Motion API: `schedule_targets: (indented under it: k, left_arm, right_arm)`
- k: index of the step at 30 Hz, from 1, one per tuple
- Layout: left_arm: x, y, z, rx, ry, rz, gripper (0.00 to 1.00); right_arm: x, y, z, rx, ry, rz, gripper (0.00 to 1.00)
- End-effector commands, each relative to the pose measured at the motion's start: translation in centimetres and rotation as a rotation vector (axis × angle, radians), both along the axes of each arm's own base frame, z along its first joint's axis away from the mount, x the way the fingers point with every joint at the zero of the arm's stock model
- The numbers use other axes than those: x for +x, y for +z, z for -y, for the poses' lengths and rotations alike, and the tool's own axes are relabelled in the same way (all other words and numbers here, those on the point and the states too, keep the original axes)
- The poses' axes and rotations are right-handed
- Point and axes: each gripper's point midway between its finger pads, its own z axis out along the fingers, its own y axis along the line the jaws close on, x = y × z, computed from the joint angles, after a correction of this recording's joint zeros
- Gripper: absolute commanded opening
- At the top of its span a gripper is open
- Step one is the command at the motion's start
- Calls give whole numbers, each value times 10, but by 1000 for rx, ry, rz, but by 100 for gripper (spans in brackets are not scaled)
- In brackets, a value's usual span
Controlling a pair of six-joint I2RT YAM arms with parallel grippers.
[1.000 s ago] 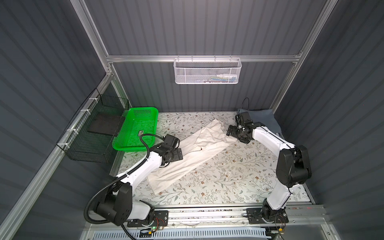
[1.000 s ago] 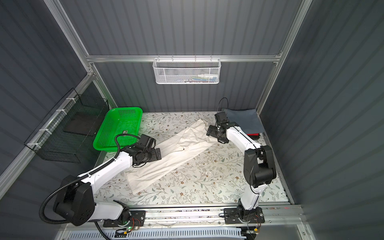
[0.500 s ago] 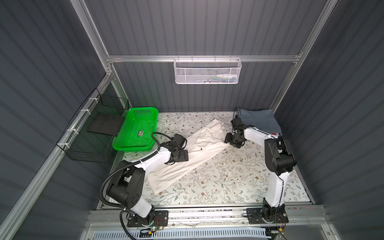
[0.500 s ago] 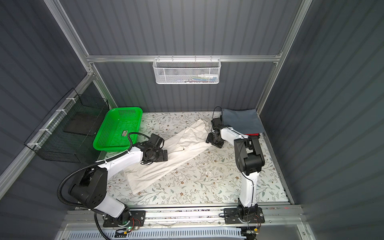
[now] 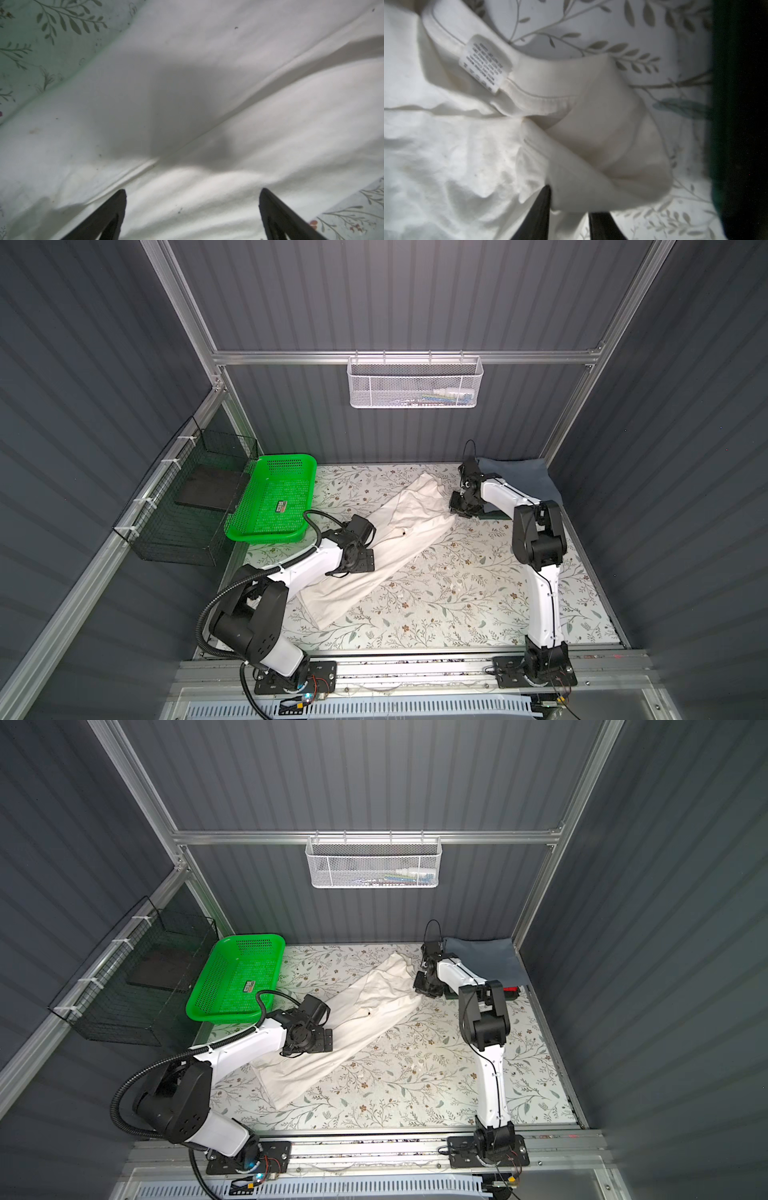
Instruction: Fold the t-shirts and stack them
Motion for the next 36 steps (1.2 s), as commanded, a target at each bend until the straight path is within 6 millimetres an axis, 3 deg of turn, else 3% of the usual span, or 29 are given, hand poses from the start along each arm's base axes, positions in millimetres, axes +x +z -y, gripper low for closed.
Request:
schedule_targets:
  k: [1,7,14,15,18,20,25,31,36]
  left_arm:
    - [-19,-5,-13,55,-7,-40,100]
    - [-39,-18,-26,113,-5,-88,100]
    - [-56,-25,-30,113,5,-106,100]
    - [-58,-27,-30,115,5,-111,100]
    - [-64,-35,-28,109,7,-123,99]
    - [-67,-40,-23,96,-1,-132,98]
    - [-72,-49,5,77,-101,-126,97]
    - [-77,-55,51,80,-272,-142,95]
    - [-87,-57,109,55,-471,-153,94]
  right_arm:
    - [-6,-17,5,-11,54,-89,33]
    - [9,-10,18,0,30,-68,37]
    - [27,6,37,21,-39,-23,40]
    - [28,10,37,21,-41,-16,42]
    - [26,22,38,24,-56,18,65]
    - [22,31,40,24,-64,50,69]
    - [-3,53,53,-2,-111,104,92]
    - [-37,61,58,25,-155,138,98]
    - [-57,58,58,53,-168,131,99]
